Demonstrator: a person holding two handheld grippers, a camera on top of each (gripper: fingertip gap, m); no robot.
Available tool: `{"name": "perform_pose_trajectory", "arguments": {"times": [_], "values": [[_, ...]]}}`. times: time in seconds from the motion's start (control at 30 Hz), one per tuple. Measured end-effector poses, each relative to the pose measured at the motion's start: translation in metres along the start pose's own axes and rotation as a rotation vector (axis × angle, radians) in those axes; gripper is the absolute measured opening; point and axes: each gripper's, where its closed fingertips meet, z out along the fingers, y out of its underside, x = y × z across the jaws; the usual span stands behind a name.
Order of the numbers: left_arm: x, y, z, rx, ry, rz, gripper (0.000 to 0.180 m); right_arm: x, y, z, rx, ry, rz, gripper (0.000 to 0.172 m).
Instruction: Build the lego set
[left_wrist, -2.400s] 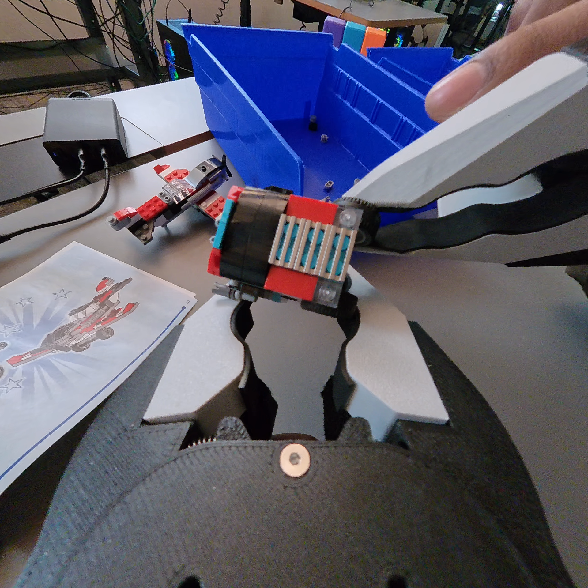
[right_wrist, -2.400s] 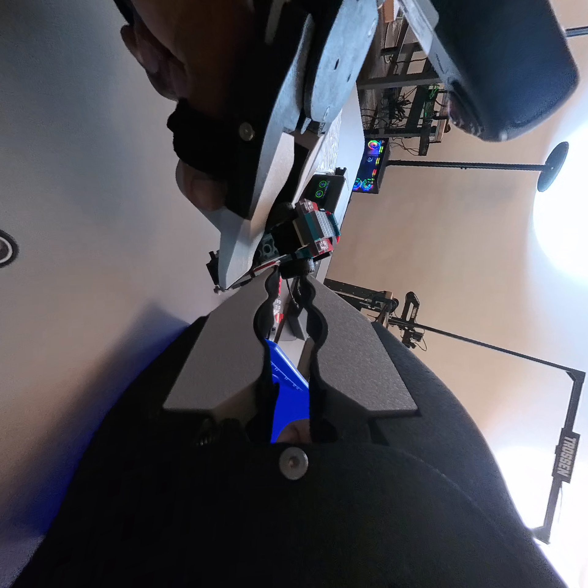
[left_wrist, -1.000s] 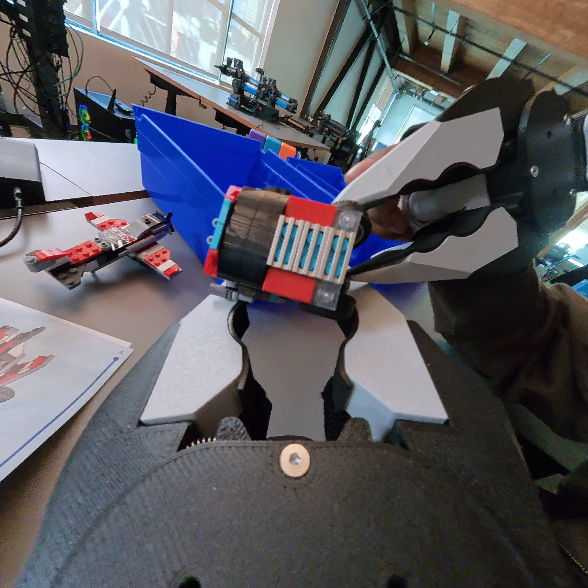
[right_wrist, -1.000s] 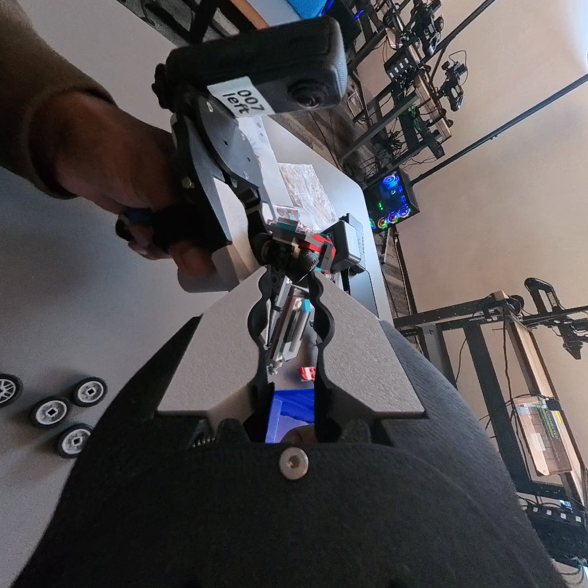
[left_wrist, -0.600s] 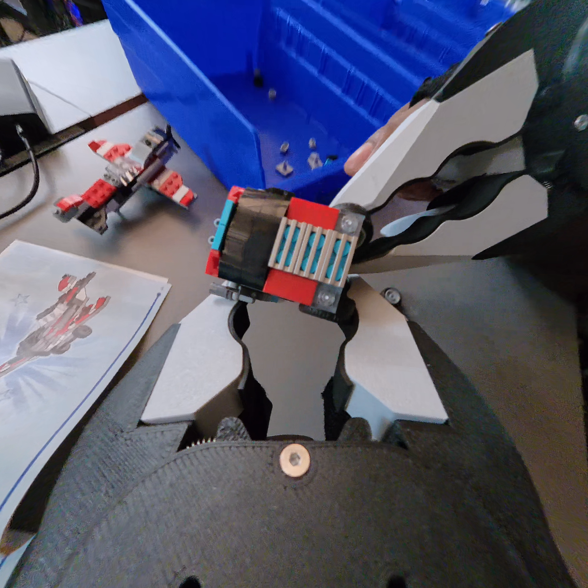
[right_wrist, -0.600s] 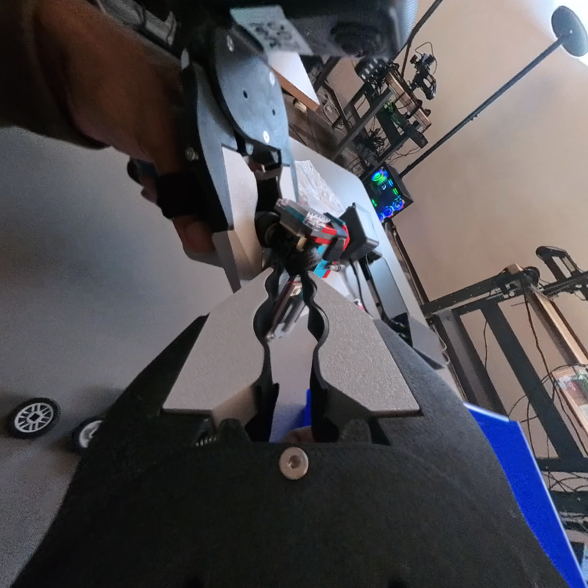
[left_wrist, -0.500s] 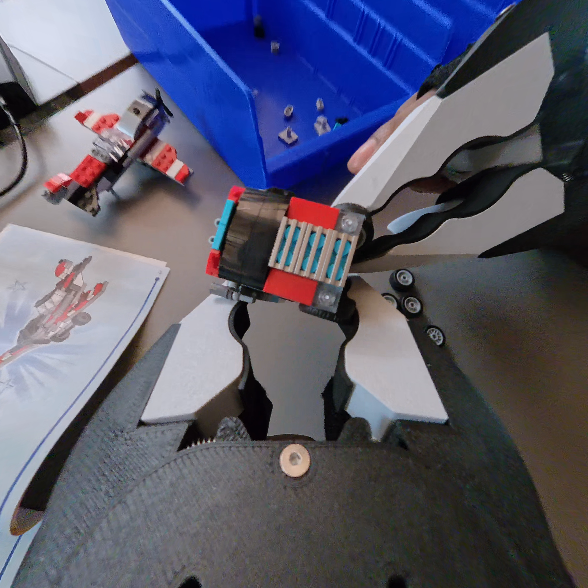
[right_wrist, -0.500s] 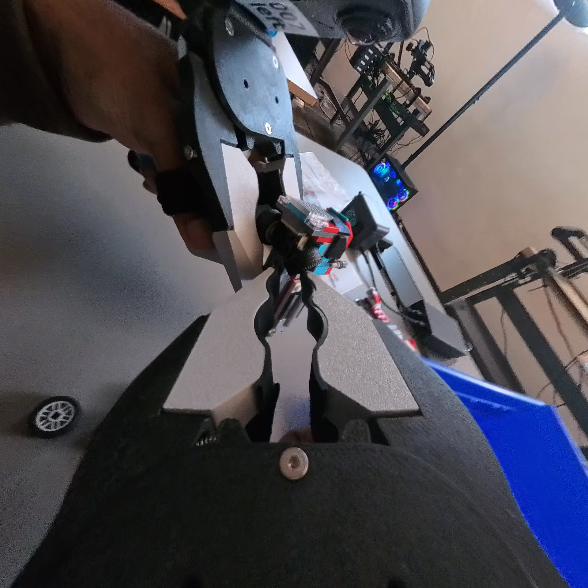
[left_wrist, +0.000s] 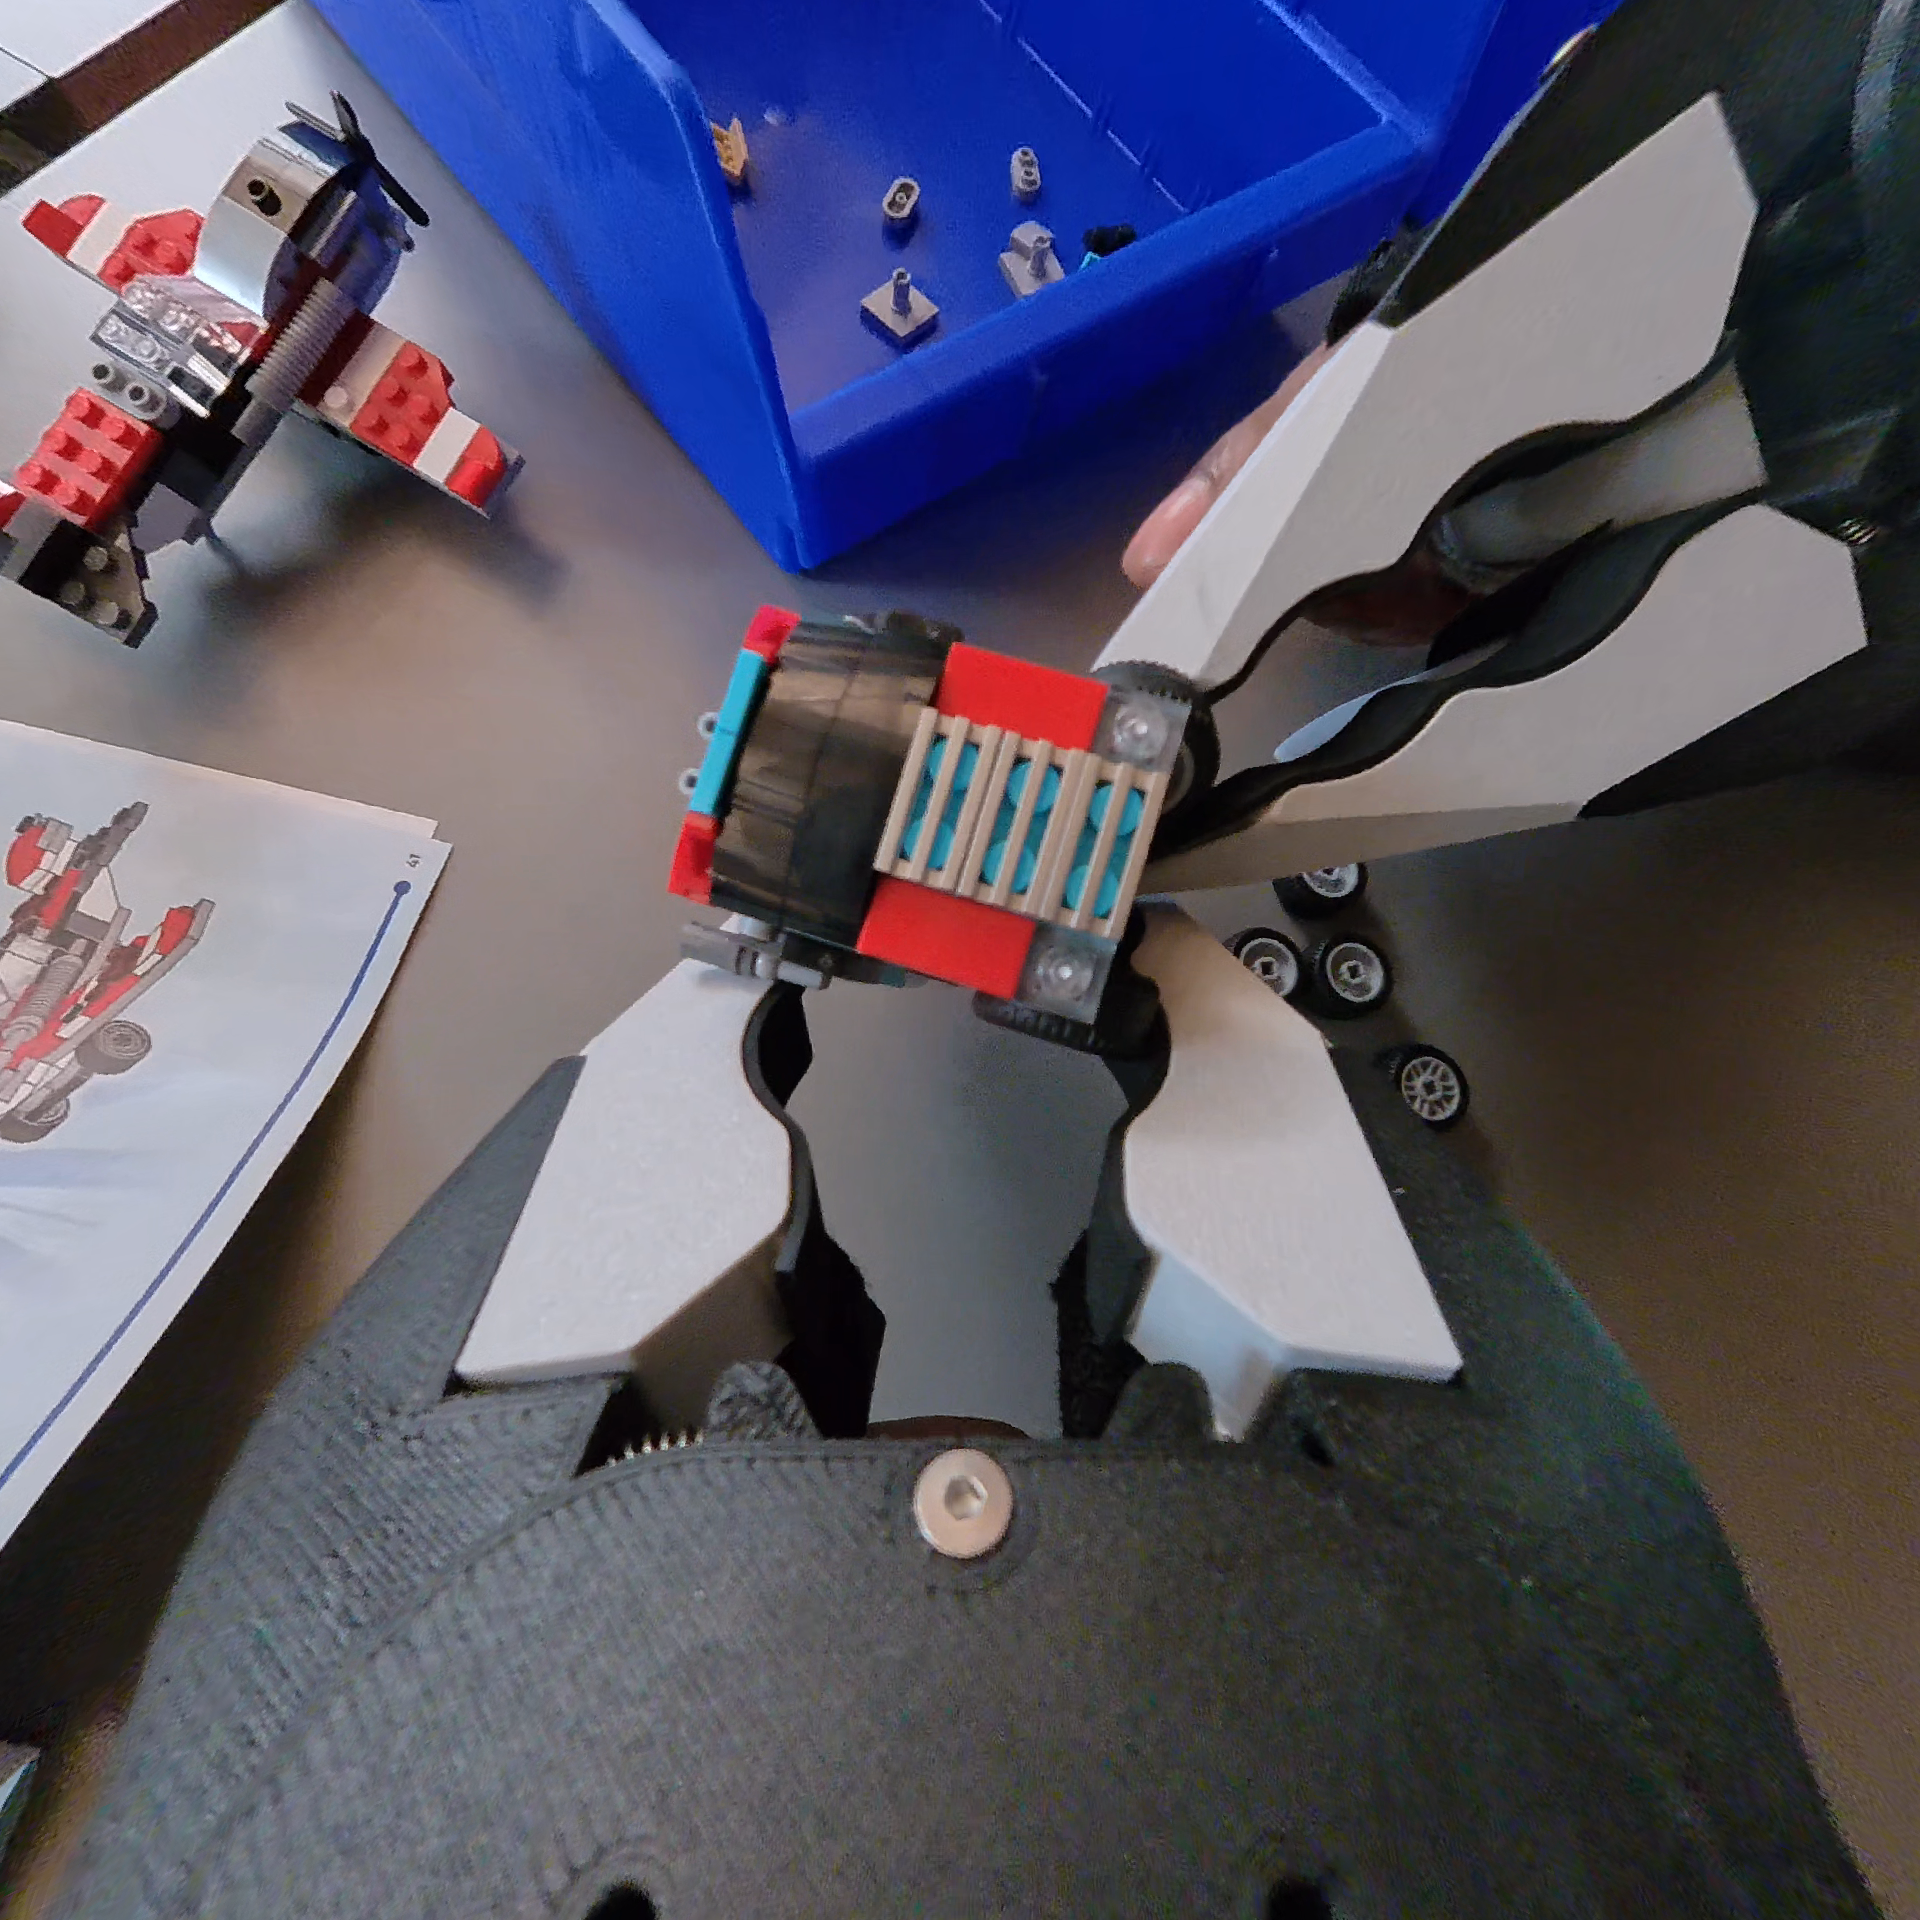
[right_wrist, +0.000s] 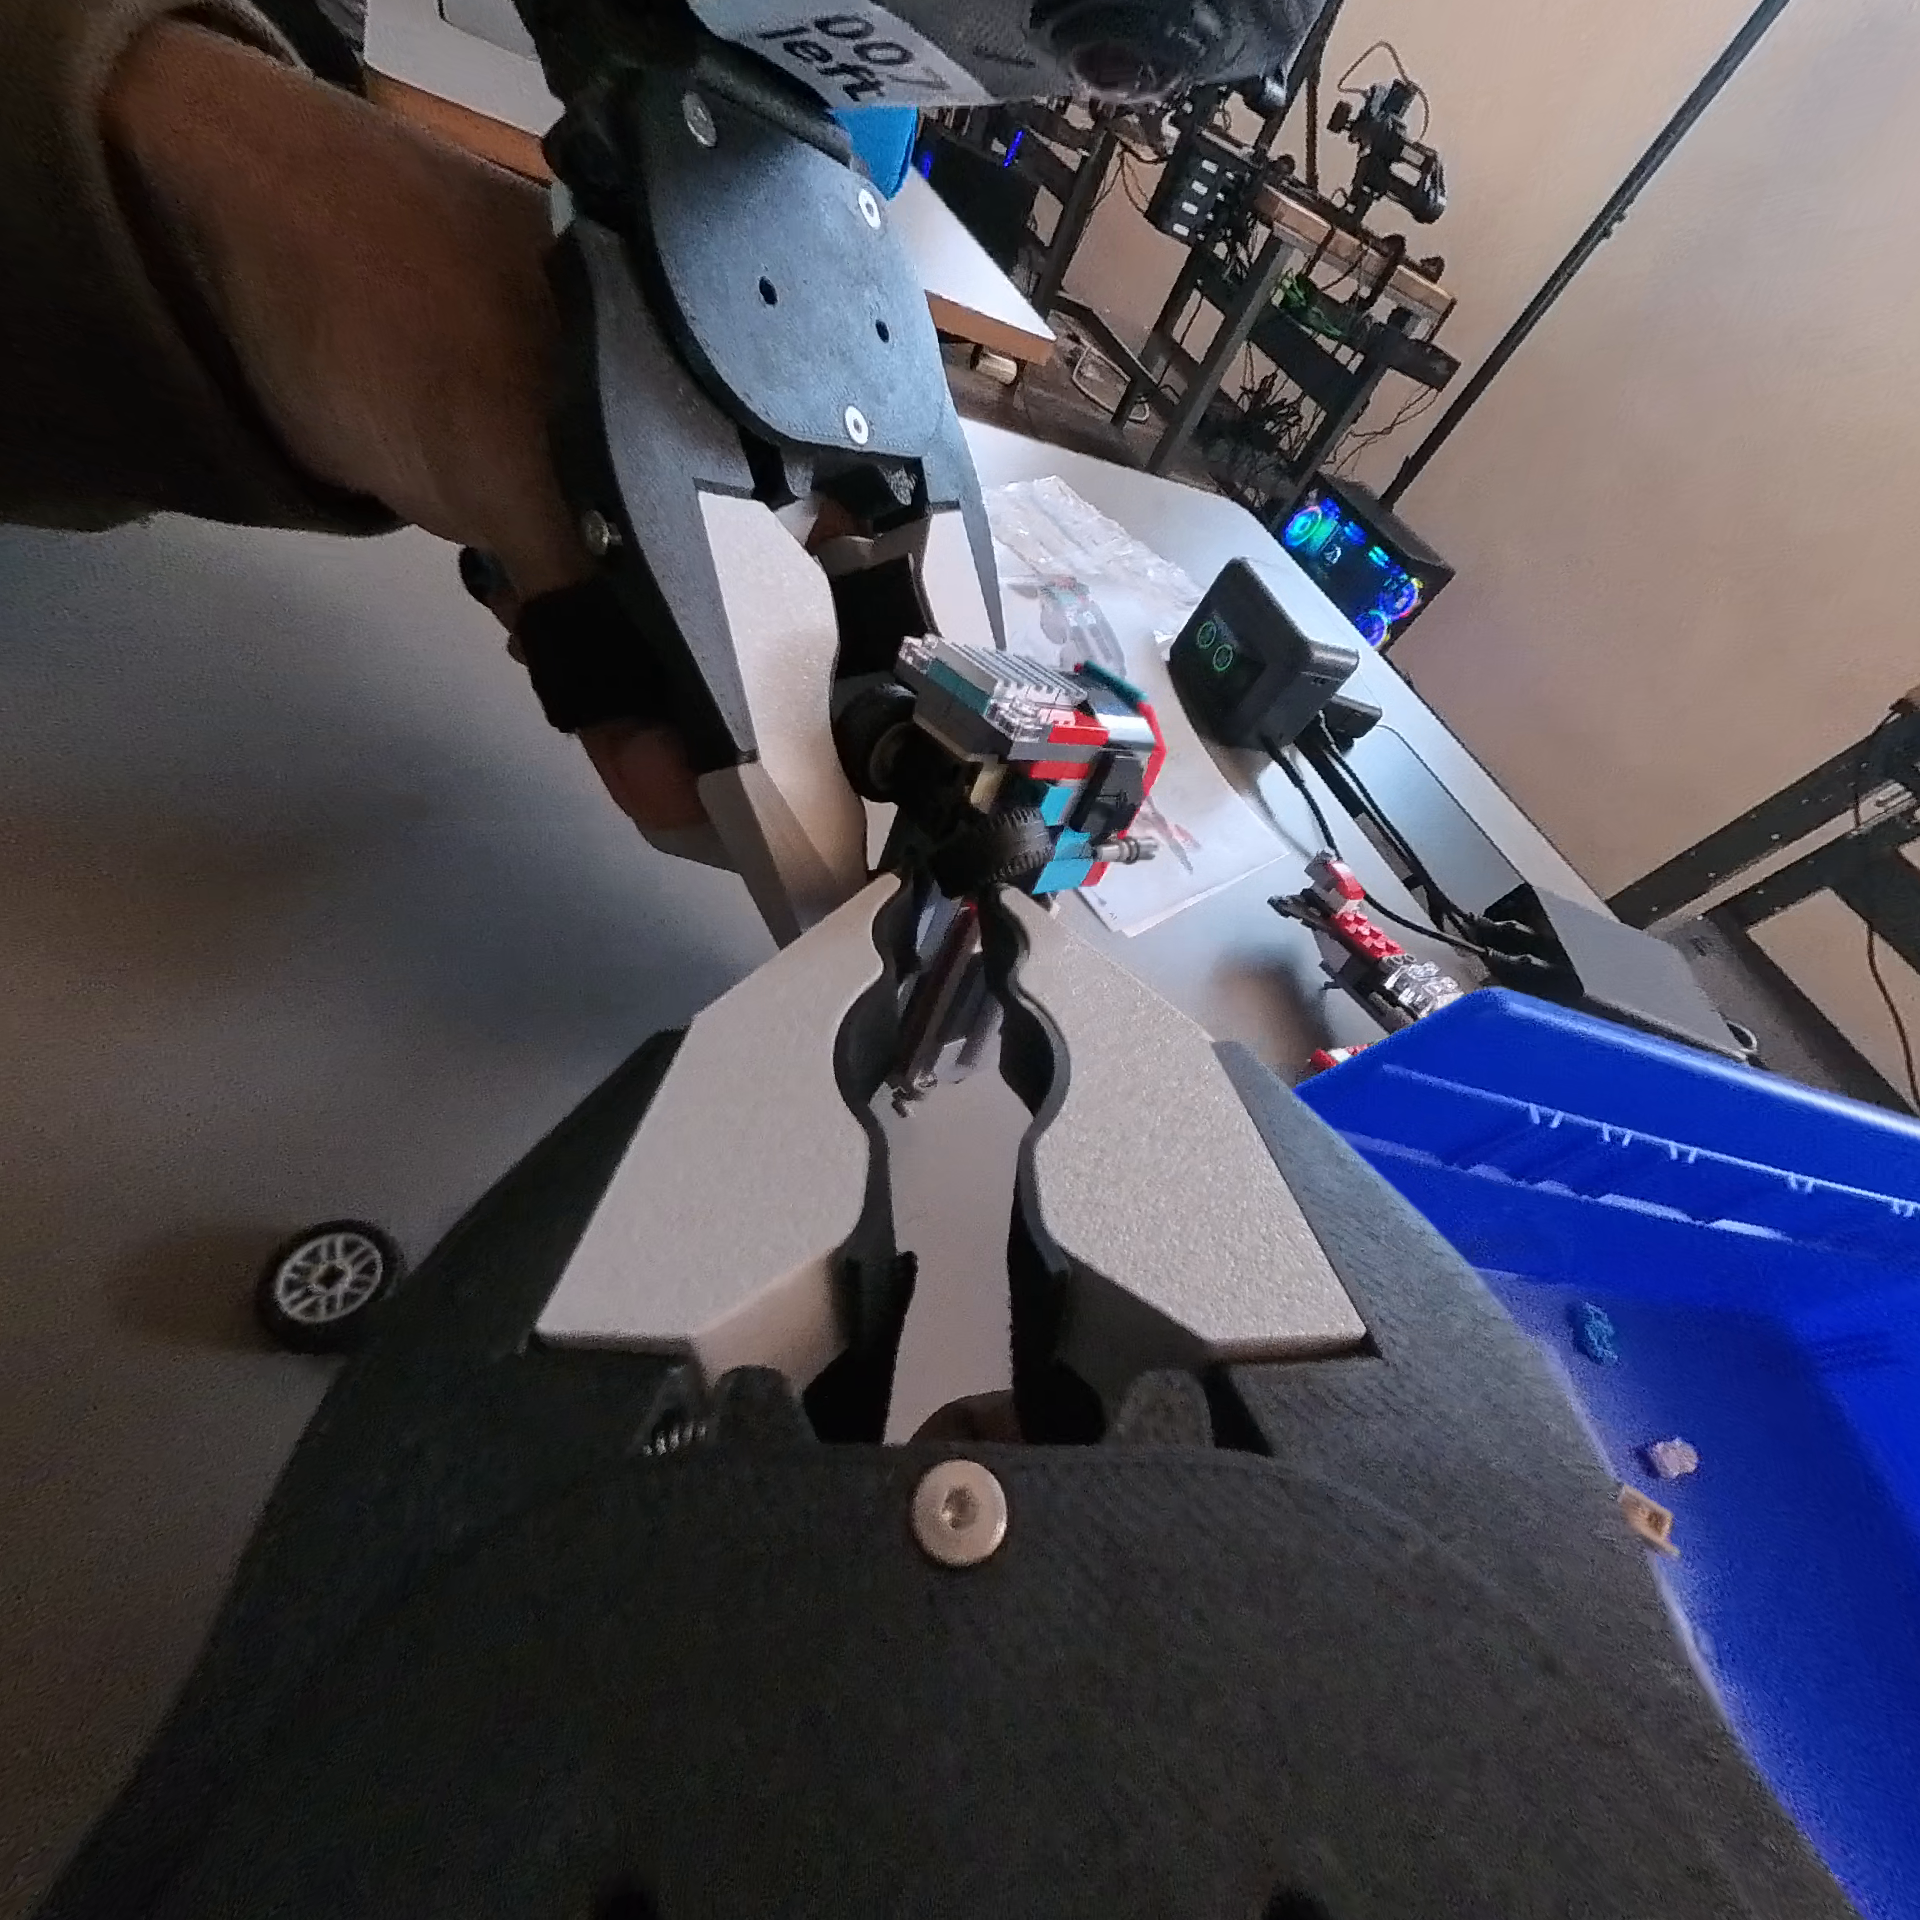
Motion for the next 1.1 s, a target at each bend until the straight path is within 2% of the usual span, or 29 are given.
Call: {"name": "perform_pose_trajectory", "arguments": {"times": [0.23,0.67,1.1], "values": [[0.002,0.006,0.012,-0.03,0.002,0.019,0.057,-0.002,0.014,-0.004,-0.029,-0.028,0.025,0.009],[0.003,-0.005,0.011,0.046,0.015,0.064,0.057,0.0,0.023,-0.005,-0.042,-0.049,0.074,0.005],[-0.001,-0.004,0.006,0.162,0.207,-0.199,0.055,0.0,0.041,-0.01,-0.139,-0.082,0.105,0.006]]}}
